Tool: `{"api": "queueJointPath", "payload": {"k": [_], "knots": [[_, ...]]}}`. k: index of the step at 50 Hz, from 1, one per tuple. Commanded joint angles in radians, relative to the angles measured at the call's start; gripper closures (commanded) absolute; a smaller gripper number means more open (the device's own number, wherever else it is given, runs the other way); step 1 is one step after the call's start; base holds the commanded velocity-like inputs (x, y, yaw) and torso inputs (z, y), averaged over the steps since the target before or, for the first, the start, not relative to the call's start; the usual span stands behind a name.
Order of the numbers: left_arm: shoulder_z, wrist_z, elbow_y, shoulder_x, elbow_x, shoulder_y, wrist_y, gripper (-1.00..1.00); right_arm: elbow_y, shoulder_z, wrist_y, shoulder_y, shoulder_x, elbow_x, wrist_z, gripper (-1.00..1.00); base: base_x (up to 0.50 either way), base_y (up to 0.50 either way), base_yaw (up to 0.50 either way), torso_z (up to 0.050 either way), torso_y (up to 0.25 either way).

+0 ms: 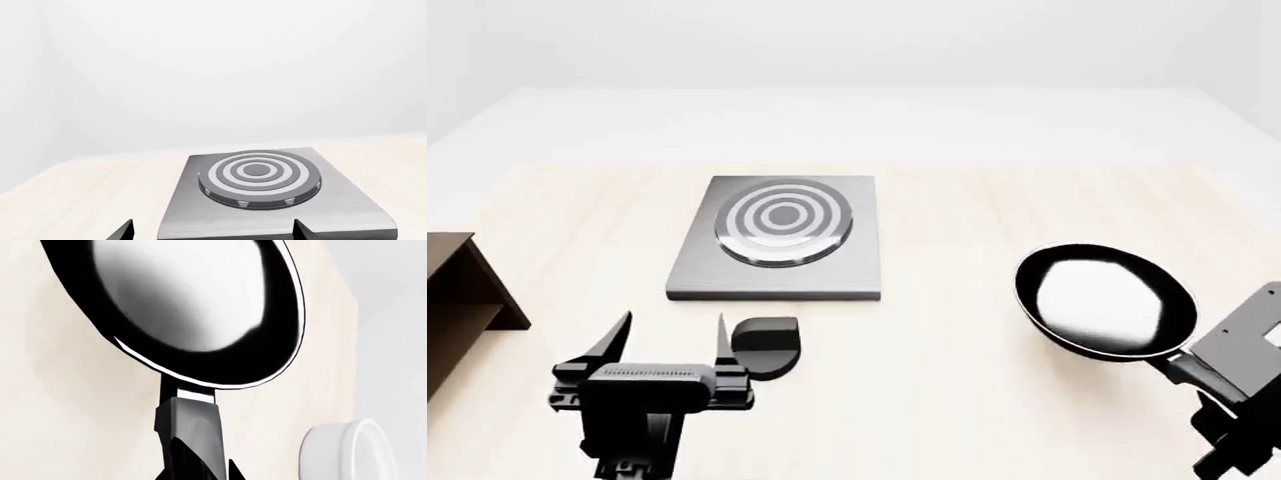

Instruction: Turn on the stove and put the frying pan on it.

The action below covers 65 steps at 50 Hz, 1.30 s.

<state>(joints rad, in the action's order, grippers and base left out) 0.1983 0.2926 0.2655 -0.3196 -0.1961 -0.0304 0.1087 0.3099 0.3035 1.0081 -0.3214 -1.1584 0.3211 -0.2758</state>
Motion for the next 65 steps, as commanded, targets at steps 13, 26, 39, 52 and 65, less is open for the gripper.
{"api": "queueJointPath", "payload": {"k": [13, 26, 39, 52, 65], "knots": [[-0.007, 0.0, 0.002, -0.009, -0.02, 0.002, -0.013, -1.0, 0.073, 0.138, 0.057, -0.336, 0.023, -0.176, -0.099, 1.0, 0.0, 0.0, 0.0, 0.0, 0.002], [-0.015, -0.003, -0.003, -0.012, -0.039, 0.006, -0.024, -1.0, 0.015, 0.158, 0.004, -0.469, 0.146, -0.207, -0.097, 1.0, 0.0, 0.0, 0.0, 0.0, 0.002], [-0.015, 0.0, -0.01, -0.014, -0.044, 0.007, -0.03, -1.0, -0.092, 0.16, -0.087, -0.552, 0.286, -0.221, -0.056, 1.0, 0.0, 0.0, 0.0, 0.0, 0.002], [-0.018, 0.002, -0.01, -0.018, -0.051, 0.013, -0.046, -1.0, -0.23, 0.237, -0.144, -0.697, 0.419, -0.264, -0.065, 1.0, 0.0, 0.0, 0.0, 0.0, 0.002], [-0.022, 0.004, -0.009, -0.022, -0.057, 0.015, -0.055, -1.0, -0.364, 0.275, -0.207, -0.758, 0.54, -0.275, -0.05, 1.0, 0.0, 0.0, 0.0, 0.0, 0.002]]}}
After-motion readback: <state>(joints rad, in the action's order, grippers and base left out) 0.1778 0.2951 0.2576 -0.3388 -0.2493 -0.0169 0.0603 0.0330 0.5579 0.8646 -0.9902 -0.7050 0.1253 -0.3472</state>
